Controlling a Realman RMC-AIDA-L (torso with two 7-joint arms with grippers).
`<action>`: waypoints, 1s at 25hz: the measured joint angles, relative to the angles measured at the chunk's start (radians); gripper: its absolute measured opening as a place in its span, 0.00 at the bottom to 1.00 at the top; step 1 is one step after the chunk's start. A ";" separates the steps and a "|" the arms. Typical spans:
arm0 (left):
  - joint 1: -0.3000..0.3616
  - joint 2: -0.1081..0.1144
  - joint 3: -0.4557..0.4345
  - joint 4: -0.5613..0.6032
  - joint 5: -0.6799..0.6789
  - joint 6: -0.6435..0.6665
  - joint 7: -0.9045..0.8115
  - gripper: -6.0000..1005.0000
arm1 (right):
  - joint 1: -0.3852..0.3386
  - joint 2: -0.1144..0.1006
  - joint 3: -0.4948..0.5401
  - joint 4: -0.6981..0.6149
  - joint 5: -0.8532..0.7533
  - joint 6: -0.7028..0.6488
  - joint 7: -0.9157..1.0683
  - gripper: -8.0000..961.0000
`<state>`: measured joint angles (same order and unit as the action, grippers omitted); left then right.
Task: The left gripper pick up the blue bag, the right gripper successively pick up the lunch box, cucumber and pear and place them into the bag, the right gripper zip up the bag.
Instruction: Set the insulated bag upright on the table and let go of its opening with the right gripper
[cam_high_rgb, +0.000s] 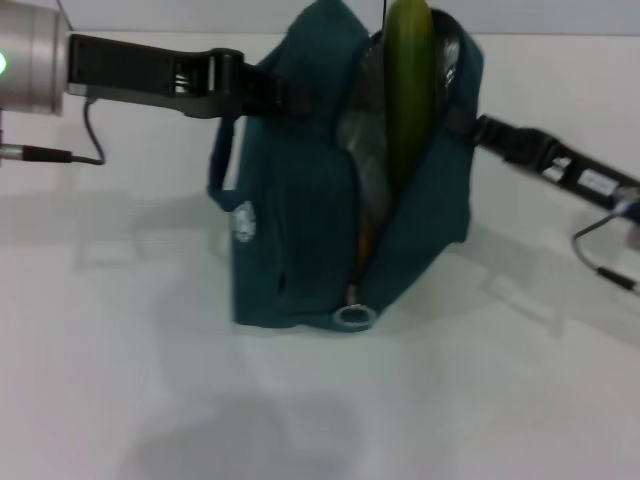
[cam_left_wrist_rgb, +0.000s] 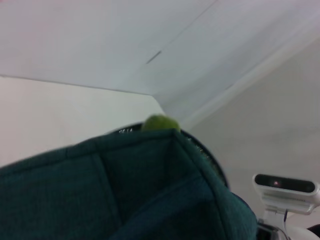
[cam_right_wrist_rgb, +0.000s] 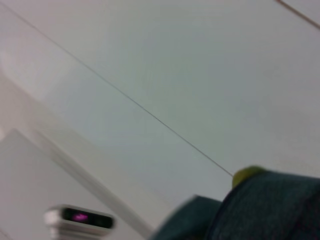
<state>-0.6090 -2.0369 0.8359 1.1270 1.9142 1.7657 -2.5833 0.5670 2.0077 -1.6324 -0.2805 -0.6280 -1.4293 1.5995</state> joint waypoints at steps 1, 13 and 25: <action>-0.002 -0.001 0.000 -0.005 0.000 0.000 0.000 0.05 | -0.019 -0.025 0.014 -0.035 -0.004 -0.044 -0.010 0.23; -0.086 -0.044 -0.003 -0.259 -0.050 -0.117 0.103 0.05 | -0.095 -0.142 0.025 -0.170 -0.063 -0.150 -0.013 0.13; -0.082 -0.046 0.001 -0.392 -0.080 -0.248 0.211 0.05 | -0.105 -0.136 0.336 -0.171 -0.423 -0.118 -0.019 0.11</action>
<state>-0.6911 -2.0831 0.8373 0.7355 1.8343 1.5177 -2.3725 0.4624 1.8720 -1.2963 -0.4517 -1.0513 -1.5473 1.5801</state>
